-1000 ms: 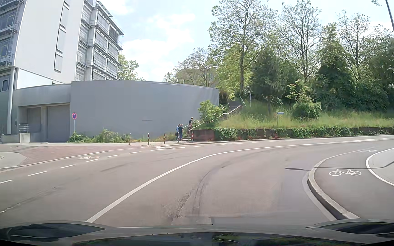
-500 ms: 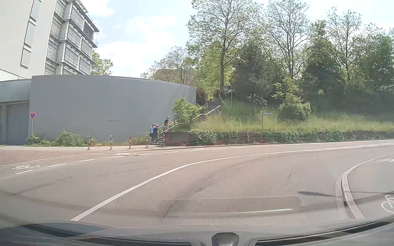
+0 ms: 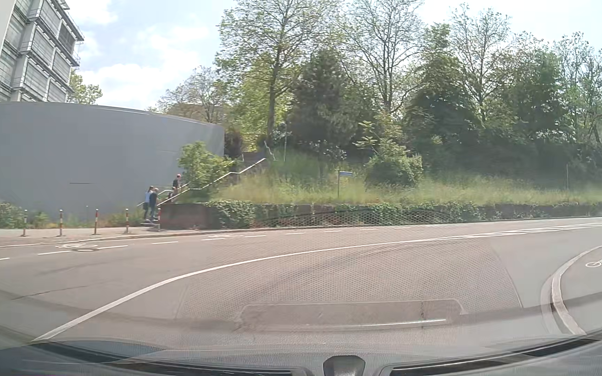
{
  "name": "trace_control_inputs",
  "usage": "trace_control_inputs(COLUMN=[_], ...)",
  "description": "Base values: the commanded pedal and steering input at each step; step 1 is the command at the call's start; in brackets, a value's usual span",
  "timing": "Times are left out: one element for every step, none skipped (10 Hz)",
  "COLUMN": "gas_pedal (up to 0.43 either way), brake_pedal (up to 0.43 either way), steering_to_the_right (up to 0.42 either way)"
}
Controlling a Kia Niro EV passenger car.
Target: Follow the waypoints while adhering to traffic rules and regulations
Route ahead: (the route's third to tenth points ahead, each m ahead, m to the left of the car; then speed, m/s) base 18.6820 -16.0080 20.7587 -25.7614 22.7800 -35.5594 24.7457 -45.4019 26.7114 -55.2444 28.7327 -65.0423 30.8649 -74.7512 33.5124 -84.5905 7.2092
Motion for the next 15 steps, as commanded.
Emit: trace_control_inputs(gas_pedal=[0.020,0.020,0.039,0.047,0.047,0.059,0.067,0.067,0.079,0.079,0.087,0.098,0.130,0.130,0.138], brake_pedal=[0.000,0.000,0.000,0.000,0.000,0.000,0.000,0.000,0.000,0.000,0.000,0.000,0.000,0.000,0.000], steering_to_the_right=[0.257,0.265,0.273,0.281,0.293,0.304,0.309,0.310,0.310,0.310,0.310,0.309,0.307,0.306,0.302])
